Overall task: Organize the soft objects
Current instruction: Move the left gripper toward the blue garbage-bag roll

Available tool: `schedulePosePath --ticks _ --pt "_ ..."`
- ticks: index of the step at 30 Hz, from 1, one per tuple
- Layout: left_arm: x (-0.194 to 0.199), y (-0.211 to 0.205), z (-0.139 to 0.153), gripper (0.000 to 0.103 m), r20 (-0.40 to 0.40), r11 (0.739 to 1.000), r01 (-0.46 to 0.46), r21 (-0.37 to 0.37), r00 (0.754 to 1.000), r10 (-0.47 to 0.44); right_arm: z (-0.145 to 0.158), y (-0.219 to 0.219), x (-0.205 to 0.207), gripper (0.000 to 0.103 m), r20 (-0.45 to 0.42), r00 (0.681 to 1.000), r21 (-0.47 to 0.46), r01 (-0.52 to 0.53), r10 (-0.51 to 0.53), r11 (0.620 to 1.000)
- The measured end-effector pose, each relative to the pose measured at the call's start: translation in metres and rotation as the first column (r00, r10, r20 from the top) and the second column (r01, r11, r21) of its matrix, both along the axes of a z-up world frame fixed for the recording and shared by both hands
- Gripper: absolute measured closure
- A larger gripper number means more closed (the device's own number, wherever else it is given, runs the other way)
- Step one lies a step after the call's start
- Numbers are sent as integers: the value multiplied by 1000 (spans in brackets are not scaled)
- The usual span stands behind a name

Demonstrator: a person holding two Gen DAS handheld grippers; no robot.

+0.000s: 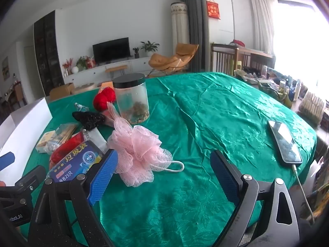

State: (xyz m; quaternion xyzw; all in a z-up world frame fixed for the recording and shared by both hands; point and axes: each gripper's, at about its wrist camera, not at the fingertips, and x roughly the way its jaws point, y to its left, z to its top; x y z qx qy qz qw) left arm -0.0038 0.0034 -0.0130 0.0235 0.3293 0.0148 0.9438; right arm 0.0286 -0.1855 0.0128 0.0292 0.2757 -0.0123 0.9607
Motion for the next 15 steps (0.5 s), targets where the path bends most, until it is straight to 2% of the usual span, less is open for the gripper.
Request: schedulePosePath --ticks 15 --pt "0 -5 -3 0 -12 1000 11 24 1000 -10 -2 0 1 10 -3 1000 2 0 0 1000"
